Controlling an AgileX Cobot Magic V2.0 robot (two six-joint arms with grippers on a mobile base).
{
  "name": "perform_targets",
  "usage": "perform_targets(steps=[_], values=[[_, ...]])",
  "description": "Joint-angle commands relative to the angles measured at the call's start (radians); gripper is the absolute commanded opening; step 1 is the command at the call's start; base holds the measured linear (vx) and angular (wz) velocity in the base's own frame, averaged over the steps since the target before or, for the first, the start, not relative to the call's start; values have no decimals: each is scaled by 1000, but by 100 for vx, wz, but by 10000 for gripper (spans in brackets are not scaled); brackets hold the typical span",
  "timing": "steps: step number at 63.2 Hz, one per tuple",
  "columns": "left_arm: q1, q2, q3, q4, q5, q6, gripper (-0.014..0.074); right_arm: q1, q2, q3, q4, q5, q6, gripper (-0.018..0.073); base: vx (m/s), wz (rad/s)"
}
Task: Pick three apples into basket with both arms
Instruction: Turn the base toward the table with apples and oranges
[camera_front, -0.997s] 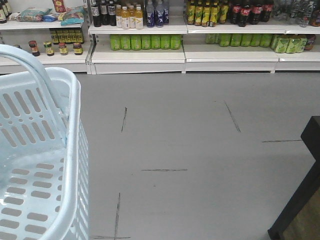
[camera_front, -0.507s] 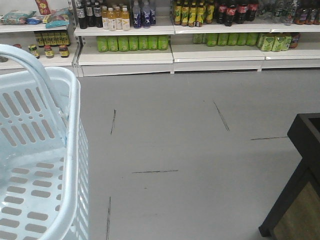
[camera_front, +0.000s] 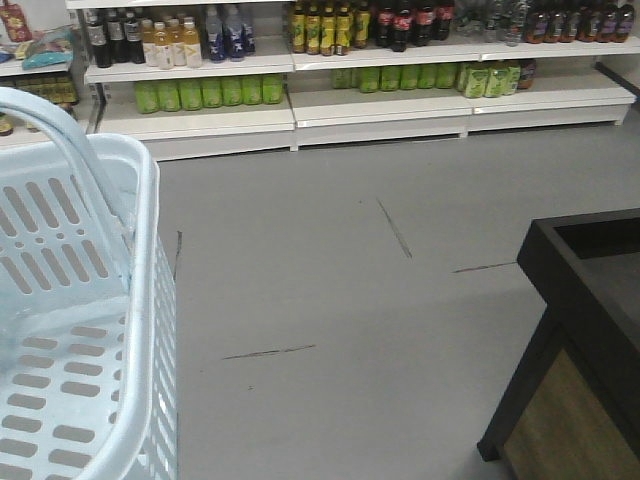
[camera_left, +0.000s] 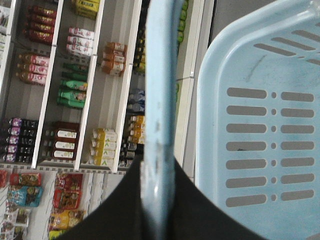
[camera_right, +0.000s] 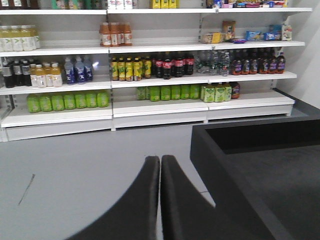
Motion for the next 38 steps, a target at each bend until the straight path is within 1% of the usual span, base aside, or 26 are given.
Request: perform_targets(steps=[1,38], values=[[-6,-5,-35,23,-87,-16,-6,-7,-13,15,-5,-74,0,-9,8,-36],[-6,-5,-35,23,-87,-16,-6,-7,-13,15,-5,-74,0,-9,8,-39]])
